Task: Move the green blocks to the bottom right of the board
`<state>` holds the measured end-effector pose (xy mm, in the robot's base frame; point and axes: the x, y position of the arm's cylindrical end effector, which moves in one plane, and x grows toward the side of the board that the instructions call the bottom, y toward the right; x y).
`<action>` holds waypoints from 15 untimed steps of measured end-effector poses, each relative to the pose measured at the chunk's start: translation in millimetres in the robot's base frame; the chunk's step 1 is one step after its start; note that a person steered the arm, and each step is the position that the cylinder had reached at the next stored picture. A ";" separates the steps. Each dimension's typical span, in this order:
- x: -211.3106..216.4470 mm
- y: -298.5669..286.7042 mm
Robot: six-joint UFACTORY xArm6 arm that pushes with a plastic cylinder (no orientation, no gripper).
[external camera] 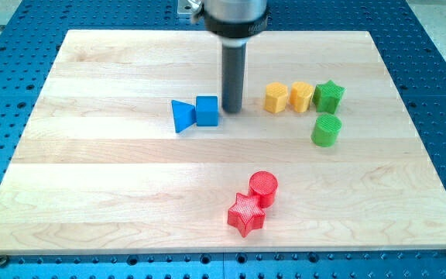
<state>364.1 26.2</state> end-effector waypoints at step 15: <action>91.1 87.6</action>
<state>455.2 113.9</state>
